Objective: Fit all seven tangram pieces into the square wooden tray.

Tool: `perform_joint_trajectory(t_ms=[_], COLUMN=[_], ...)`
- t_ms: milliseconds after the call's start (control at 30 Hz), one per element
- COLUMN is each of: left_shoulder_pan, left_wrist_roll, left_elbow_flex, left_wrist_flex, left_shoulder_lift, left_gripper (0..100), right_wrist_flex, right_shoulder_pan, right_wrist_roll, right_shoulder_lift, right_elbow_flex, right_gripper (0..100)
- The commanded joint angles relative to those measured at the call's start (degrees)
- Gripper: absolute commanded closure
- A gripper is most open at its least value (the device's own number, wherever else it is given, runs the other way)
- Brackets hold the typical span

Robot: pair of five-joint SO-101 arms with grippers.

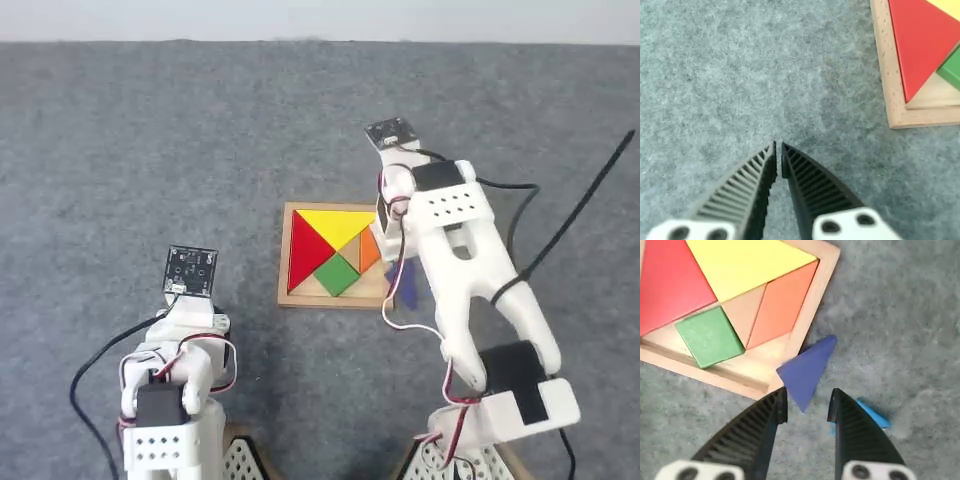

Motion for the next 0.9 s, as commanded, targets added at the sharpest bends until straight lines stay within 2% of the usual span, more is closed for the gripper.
perform_joint_trajectory(t_ms=[0, 100, 200, 600, 867], left_shoulder_pan=[0.3, 0.3, 0.3, 0.3, 0.3], left_wrist_roll=[-0.1, -0.1, -0.1, -0.1, -0.1], left_elbow_flex=[-0.6, -0.6, -0.6, -0.6, -0.6], left_wrist_flex=[0.2, 0.2, 0.2, 0.2, 0.2], left_shoulder_lift=[-1.0, -1.0, -1.0, -1.0, -1.0], left_gripper=[98, 98, 98, 98, 98], right_wrist_flex=[-9.1, -18.2, -21.4, -24.1, -24.7], right_shoulder_pan=[-0.3, -0.6, -0.3, 0.0, 10.2], right_wrist_roll=[0.8, -1.8, -6.2, -10.4, -10.5], right_shoulder_lift=[-3.9, -4.0, -4.4, 0.7, -0.5], right_elbow_flex=[8.4, 17.1, 19.3, 19.6, 19.5], right_gripper=[85.9, 80.5, 74.8, 75.7, 75.7])
